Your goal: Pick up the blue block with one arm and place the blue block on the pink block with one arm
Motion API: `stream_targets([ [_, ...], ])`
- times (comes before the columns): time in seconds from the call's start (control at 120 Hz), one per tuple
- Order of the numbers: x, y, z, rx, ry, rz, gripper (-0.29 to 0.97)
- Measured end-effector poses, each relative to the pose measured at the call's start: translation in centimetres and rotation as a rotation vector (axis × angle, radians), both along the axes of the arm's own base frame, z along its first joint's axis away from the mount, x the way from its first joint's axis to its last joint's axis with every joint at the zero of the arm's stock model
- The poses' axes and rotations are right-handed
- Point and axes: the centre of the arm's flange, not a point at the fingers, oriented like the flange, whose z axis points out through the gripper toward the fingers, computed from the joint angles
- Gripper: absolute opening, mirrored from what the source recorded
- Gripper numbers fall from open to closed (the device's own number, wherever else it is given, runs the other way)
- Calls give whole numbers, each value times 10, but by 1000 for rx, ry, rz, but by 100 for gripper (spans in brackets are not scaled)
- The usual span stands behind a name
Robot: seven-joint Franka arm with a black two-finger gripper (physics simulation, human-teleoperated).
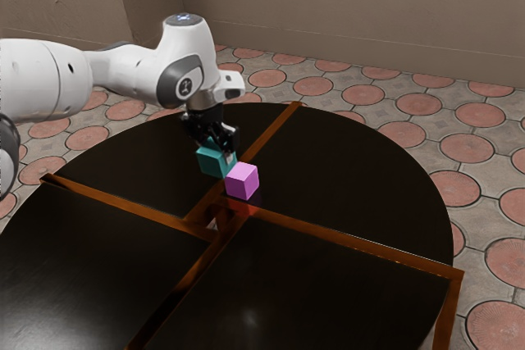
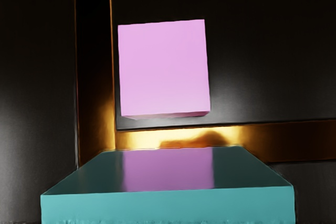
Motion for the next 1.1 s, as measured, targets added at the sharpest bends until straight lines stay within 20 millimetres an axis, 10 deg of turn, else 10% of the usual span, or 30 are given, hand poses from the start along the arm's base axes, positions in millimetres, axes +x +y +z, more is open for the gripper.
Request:
stream_targets([
  [1.1,90,22,-39,-9,111,7,36],
])
